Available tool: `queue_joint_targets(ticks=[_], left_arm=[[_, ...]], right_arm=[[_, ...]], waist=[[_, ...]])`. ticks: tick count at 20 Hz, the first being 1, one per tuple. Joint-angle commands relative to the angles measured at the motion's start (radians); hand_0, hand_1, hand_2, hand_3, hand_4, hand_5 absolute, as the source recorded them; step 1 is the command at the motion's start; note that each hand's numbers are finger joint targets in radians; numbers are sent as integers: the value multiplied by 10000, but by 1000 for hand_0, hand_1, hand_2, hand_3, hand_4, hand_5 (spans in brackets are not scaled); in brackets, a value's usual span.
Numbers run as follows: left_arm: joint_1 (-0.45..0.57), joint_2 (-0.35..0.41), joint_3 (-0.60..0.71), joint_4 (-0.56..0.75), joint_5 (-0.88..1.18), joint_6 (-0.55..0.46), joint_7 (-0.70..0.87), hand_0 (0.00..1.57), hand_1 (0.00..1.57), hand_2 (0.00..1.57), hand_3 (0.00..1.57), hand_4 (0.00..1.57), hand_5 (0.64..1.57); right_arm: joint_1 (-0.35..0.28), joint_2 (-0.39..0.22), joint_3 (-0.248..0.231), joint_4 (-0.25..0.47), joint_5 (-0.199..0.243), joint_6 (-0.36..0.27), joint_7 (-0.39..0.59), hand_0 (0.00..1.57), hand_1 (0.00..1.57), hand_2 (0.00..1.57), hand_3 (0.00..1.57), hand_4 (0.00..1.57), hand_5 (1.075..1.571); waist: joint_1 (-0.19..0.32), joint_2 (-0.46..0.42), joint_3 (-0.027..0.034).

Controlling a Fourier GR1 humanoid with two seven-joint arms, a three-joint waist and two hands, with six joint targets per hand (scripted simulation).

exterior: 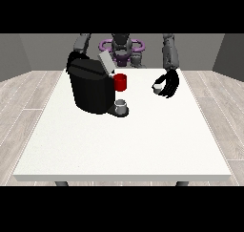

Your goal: Insert the coffee pod into the coffee machine and close the lid

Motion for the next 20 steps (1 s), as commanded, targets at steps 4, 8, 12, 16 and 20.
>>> queue_joint_targets(ticks=[4, 8, 12, 16, 20], left_arm=[[-139, -309, -526, 444, -1007, 699, 269, 930, 930, 1040, 820, 281, 1571], [-320, 331, -114, 1123, -950, 428, -400, 1115, 1115, 1173, 966, 280, 1571], [-797, 86, -292, 625, -1005, 10, -640, 1317, 1317, 1430, 1407, 548, 1571], [-823, 7, -351, 227, -773, -732, -1078, 1450, 1450, 1452, 1388, 623, 1571], [-1505, -157, -650, -407, -945, -1435, -445, 1323, 1323, 1383, 1352, 581, 1571]], right_arm=[[-10, -90, -223, 320, -355, 209, -176, 0, 0, 0, 0, 487, 1571], [-49, -42, 56, -343, -165, -8, 531, 0, 0, 0, 0, 398, 1571], [-344, -155, -507, 569, -516, 95, -122, 0, 0, 0, 0, 429, 1571], [120, -134, -302, 686, -330, 67, 140, 0, 0, 0, 0, 505, 1571], [-44, 50, -453, 1458, -354, -63, -453, 0, 0, 0, 0, 468, 1571]], waist=[[-49, -64, -16], [-215, 31, -22], [100, -7, -17], [239, -732, -17], [475, -1015, -13]])
